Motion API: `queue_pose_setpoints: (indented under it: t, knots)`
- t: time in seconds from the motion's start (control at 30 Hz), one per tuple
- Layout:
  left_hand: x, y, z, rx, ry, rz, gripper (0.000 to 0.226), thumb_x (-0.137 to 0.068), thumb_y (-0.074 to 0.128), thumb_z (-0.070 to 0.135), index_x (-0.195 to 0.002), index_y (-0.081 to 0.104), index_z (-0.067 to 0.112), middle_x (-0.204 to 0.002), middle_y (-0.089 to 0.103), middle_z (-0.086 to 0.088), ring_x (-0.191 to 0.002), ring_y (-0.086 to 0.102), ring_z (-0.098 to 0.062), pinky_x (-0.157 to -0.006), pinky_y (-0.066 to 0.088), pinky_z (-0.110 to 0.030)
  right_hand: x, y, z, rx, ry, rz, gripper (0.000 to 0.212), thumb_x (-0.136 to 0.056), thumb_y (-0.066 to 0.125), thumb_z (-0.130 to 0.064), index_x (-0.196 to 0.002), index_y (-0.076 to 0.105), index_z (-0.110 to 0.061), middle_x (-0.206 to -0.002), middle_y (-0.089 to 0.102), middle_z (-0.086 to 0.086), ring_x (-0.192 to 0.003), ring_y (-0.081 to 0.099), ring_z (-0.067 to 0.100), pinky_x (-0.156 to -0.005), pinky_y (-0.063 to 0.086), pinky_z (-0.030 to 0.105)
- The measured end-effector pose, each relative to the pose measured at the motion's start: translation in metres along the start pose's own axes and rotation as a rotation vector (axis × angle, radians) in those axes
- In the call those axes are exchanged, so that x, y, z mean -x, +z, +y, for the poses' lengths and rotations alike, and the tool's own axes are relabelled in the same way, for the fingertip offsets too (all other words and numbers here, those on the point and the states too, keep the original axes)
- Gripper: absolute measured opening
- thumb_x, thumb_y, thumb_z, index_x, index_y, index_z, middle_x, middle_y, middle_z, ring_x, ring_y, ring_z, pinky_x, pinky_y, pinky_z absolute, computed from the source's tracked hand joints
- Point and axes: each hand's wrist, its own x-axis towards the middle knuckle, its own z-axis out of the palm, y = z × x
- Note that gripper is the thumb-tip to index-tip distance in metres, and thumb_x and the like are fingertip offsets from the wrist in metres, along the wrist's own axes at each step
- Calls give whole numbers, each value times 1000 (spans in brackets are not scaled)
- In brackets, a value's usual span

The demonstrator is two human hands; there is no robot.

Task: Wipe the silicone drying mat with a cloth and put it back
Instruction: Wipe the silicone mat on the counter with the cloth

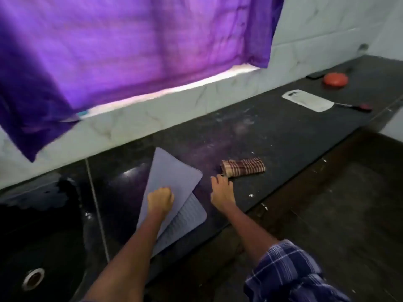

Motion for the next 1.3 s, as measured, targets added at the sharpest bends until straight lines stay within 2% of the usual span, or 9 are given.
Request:
queue_pose_setpoints:
  t: [0.07,0.17,0.3,0.5,0.7,0.83,0.97,1.17,1.3]
  knots:
    - [-10,8,17,-4,26,-42,31,-101,36,22,-122,54,9,-123,62,-12,-111,60,-31,-84,47,-36,-9,0,28,36,128,6,66,-84,59,-18,-143,29,-13,-144,36,11,-131,37,29,-105,36,42]
    - [-29,13,40,-23,81,-45,33,-101,38,27,-126,51,10,-125,58,-10,-115,56,-28,-84,47,-36,-35,-1,74,86,188,21,63,-81,62,-17,-138,33,-13,-137,42,11,-127,40,29,-101,39,40]
    - [-54,26,50,-53,75,-74,41,-99,42,39,-129,48,12,-127,56,-8,-116,54,-25,-83,47,-32,-78,0,103,164,79,-42,53,-85,59,-16,-133,38,-13,-135,44,11,-125,42,29,-103,38,40]
    - [-73,24,51,-37,45,-84,32,-97,40,21,-123,52,7,-127,56,-10,-116,53,-26,-85,44,-34,-131,-14,106,144,38,82,34,-88,53,-21,-120,49,-11,-123,54,12,-116,50,32,-94,39,41]
    - [-78,-24,-14,198,-254,143,25,-95,45,23,-106,61,7,-112,63,-10,-102,60,-28,-77,44,-36,-175,-36,29,-186,-69,178,26,-86,56,-16,-109,53,-5,-111,56,17,-106,51,36,-85,43,46]
    - [-75,-48,-86,223,-445,220,27,-95,48,25,-111,64,11,-115,64,-11,-107,61,-29,-78,48,-36,-192,-38,-40,-393,-160,194,23,-83,57,-11,-104,56,-1,-107,57,23,-101,51,40,-84,43,46]
    - [-59,-58,-151,207,-615,202,38,-98,47,28,-132,51,11,-133,53,-12,-124,47,-30,-89,47,-42,-198,-32,-95,-460,-243,147,25,-84,55,-10,-107,57,0,-107,55,25,-103,50,40,-84,42,43]
    - [-38,-47,-215,104,-620,131,39,-98,50,23,-134,48,10,-133,52,-12,-128,44,-27,-92,47,-41,-198,-20,-151,-415,-282,84,31,-88,53,-10,-117,59,-2,-114,53,25,-110,47,37,-90,42,39]
    - [-42,-30,-251,117,-512,26,39,-96,51,21,-135,49,13,-134,52,-8,-129,41,-25,-97,45,-39,-201,-13,-190,-395,-279,59,30,-90,53,-13,-118,61,-5,-112,55,22,-110,48,33,-88,45,35]
